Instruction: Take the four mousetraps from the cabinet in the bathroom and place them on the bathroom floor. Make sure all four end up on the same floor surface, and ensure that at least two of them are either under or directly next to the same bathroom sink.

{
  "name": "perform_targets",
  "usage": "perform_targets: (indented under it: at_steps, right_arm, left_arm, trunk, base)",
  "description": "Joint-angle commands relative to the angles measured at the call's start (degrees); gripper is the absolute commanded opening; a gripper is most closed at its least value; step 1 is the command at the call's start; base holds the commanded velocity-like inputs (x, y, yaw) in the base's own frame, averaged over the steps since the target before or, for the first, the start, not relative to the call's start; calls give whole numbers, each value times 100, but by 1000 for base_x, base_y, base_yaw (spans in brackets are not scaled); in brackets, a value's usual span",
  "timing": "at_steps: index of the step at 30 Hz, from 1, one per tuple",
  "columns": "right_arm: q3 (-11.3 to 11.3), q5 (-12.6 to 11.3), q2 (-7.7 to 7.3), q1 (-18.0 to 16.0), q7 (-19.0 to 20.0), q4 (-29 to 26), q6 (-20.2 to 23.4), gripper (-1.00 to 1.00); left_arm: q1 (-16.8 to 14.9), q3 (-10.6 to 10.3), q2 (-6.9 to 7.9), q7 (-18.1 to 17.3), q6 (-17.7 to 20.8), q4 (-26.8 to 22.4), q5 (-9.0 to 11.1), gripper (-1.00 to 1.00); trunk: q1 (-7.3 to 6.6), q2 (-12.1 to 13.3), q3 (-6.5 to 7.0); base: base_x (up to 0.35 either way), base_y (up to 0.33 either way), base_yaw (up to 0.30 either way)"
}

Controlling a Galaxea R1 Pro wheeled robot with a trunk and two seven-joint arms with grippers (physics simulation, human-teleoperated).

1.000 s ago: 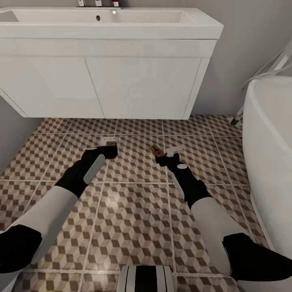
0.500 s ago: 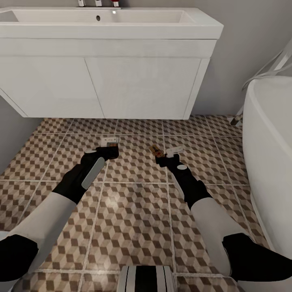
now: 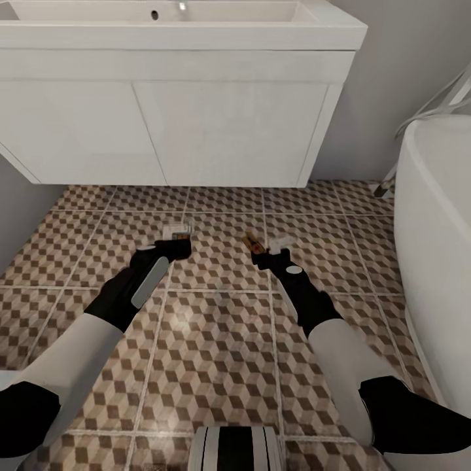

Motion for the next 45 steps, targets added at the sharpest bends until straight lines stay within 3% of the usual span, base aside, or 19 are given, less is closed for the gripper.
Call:
perform_targets:
  at_steps: [1,9,19,45]
  right_arm:
    - [-2,33,4,-1,24,-12,36,-100]
    - [-2,33,8,-1,22,-12,35,-100]
    - [-2,39,3,-1,22,-12,28,-100]
    - [-2,44,-1,8,27,-16,12,-100]
  left_arm:
    - [5,-22,9,53,9,-12,59,-100]
    - [33,-34,11,53,9,-24,55,-100]
    - [39,-241,11,61,9,-27,54,-100]
    - [81,-260,11,62,9,-21,54,-100]
  trunk:
    - [1,-3,-26]
    - [22,-14,-204]
    - [47,-27,-425]
    - [114,-62,-1001]
  base:
    - [0,0,0]
    - [0,0,0]
    - [0,0,0]
    - [0,0,0]
